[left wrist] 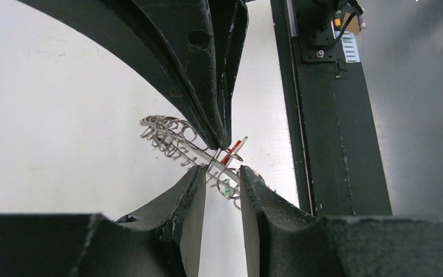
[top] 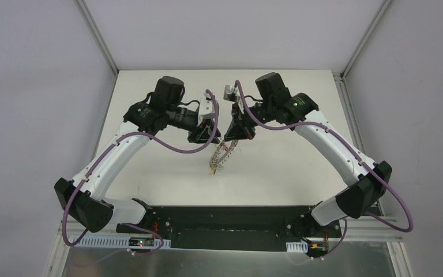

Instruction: Put the keys on the keyring

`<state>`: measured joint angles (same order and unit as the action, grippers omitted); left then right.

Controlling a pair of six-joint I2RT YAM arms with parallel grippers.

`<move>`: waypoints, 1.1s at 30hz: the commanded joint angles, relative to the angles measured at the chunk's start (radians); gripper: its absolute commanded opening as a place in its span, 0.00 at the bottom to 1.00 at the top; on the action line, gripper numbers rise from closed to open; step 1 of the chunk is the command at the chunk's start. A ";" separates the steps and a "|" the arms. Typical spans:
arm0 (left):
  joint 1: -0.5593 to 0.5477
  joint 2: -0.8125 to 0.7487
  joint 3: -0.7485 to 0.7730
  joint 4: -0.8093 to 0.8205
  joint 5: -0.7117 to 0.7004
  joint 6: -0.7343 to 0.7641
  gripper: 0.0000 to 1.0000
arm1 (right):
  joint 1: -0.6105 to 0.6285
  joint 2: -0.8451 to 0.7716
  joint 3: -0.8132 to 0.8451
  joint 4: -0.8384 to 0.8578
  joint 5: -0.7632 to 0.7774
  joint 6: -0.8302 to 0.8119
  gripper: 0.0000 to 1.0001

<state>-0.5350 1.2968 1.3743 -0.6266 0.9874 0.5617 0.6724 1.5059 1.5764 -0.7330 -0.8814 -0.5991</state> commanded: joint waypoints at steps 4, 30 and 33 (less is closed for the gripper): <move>0.006 0.025 0.075 -0.089 0.043 0.152 0.24 | 0.006 -0.009 0.016 0.014 -0.071 -0.028 0.00; -0.016 0.055 0.005 0.018 0.085 0.098 0.05 | -0.015 0.001 -0.009 0.050 -0.105 0.007 0.00; -0.026 0.058 -0.007 0.018 0.097 0.098 0.04 | -0.022 -0.002 -0.017 0.062 -0.103 0.018 0.00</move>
<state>-0.5396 1.3499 1.3811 -0.6365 1.0031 0.6533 0.6594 1.5135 1.5585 -0.7372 -0.9310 -0.5945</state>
